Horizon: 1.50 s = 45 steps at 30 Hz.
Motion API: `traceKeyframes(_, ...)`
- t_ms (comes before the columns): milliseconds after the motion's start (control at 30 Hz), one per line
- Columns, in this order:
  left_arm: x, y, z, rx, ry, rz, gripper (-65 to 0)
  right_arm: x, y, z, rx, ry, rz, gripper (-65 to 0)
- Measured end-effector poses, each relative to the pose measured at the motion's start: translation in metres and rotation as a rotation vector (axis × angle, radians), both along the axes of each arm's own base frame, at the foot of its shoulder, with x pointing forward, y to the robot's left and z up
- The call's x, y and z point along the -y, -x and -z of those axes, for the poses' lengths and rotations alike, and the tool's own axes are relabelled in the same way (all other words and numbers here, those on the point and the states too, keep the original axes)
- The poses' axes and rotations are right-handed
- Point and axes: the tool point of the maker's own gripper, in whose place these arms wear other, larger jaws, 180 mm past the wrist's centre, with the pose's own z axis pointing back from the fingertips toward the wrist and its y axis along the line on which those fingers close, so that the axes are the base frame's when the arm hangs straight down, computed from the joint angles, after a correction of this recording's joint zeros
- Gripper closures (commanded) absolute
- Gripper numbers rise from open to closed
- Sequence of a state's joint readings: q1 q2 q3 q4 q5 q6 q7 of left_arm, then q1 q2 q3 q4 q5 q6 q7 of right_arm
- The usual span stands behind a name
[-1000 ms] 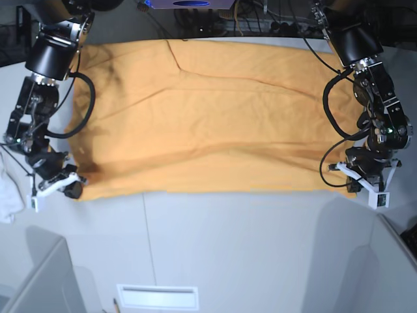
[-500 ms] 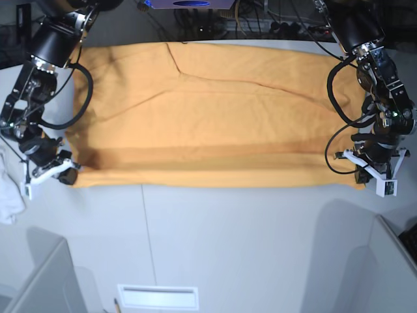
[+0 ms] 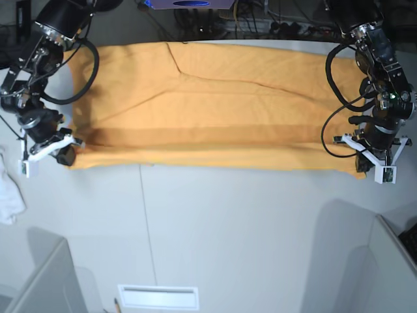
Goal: Fold the T-shirt properly
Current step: 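Lift both hem corners and fold them over toward the collar, then lower the hem onto the shirt and open both grippers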
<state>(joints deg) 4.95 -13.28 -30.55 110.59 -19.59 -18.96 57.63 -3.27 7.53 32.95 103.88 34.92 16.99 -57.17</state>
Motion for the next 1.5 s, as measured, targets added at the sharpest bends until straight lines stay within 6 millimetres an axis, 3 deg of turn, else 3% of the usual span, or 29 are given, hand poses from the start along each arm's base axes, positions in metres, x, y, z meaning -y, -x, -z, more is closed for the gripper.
traceKeyframes(133,-0.003,0.01,0.01,-0.083,-0.002,-0.012,0.0,0.009,0.012,0.004,-0.039,-0.003,0.027,0.0)
traceKeyframes(300,-0.002,0.011,0.009,-0.083,-0.005,-0.008,0.0,0.01,0.023,-0.013,0.016,-0.09,0.038,0.0)
traceKeyframes(500,0.001,0.027,0.02,-0.124,-0.009,0.0,0.0,0.022,0.054,-0.002,-0.019,-0.144,0.08,0.0)
traceKeyframes(933,0.0,0.025,0.017,-0.118,-0.013,-0.001,0.0,0.014,0.067,0.009,-0.092,-0.168,0.049,0.0)
traceKeyframes(1167,-0.006,0.051,0.034,-0.195,-0.031,-0.006,0.0,0.001,0.105,0.037,-0.211,-0.202,0.052,0.0)
traceKeyframes(1300,-0.025,0.059,0.027,-0.195,-0.073,-0.02,0.0,-0.006,0.114,0.022,-0.193,-0.156,0.024,0.0)
traceKeyframes(1500,-0.023,0.07,0.034,-0.234,-0.095,0.014,0.0,-0.006,0.117,0.027,-0.21,-0.163,0.032,0.0)
